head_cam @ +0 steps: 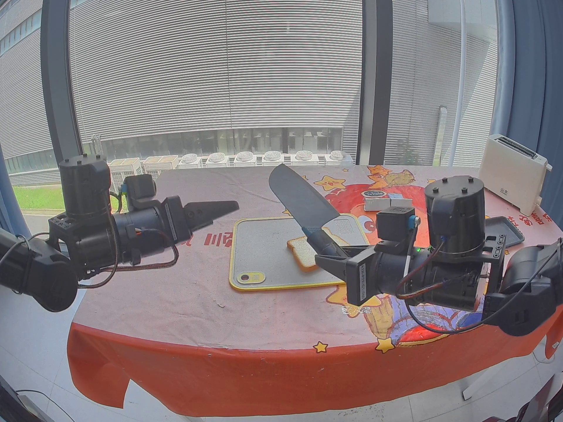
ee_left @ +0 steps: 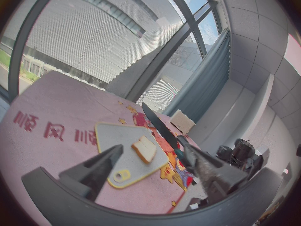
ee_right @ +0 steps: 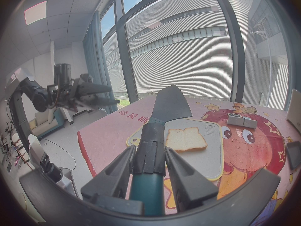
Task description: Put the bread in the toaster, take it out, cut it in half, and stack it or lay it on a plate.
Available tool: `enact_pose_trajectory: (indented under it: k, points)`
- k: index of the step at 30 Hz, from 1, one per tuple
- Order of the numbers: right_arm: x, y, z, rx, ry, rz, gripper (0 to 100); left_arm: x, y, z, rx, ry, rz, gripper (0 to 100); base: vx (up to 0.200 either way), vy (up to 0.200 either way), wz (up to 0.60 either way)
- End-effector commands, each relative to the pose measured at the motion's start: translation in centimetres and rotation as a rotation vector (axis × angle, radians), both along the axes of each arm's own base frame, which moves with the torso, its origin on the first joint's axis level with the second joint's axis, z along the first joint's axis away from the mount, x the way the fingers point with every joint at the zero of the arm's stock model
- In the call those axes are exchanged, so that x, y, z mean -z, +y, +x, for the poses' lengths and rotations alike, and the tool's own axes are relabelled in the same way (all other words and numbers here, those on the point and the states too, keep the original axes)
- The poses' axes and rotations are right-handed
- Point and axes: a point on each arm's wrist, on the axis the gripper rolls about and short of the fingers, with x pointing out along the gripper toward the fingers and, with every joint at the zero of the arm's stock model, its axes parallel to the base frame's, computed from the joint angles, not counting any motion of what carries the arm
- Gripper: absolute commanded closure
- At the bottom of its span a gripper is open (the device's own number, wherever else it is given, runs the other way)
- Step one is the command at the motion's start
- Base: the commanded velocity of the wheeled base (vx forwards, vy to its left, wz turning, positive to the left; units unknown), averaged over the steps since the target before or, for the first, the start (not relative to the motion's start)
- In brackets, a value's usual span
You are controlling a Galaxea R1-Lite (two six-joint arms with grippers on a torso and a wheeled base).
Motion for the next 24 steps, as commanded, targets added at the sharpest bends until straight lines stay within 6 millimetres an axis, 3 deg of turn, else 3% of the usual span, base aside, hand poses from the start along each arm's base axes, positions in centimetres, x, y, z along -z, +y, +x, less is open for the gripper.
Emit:
enact_pose_trajectory:
  k: [1,3,4,6,14,24]
  points:
    - [-0.9,-0.4,-0.1,0.007,-0.020,0.022,100,1.4,-1.2,-0.8,0.107,0.066,-0.045,0,0.000,0.000,0.00]
    - [-0.9,-0.4,-0.1,0.007,-0.020,0.022,100,1.4,-1.2,-0.8,0.107,0.066,-0.045,0,0.000,0.000,0.00]
    - [-0.9,-0.3,-0.6,-0.018,-0.015,0.025,100,1.9,-2.3,-0.4,0.136,0.102,-0.122,0,0.000,0.000,0.00]
    - [-0.9,-0.2,-0.8,-0.036,-0.009,0.031,100,2.3,-2.9,0.3,0.133,0.117,-0.179,0,0.000,0.000,0.00]
    - [-0.2,0.6,-1.8,-0.080,0.011,0.014,100,4.3,-3.9,2.8,0.142,0.039,-0.330,0,0.000,0.000,0.00]
    - [-0.2,0.6,-2.0,-0.087,0.007,0.010,100,4.5,-3.9,2.7,0.145,0.063,-0.347,0,0.000,0.000,0.00]
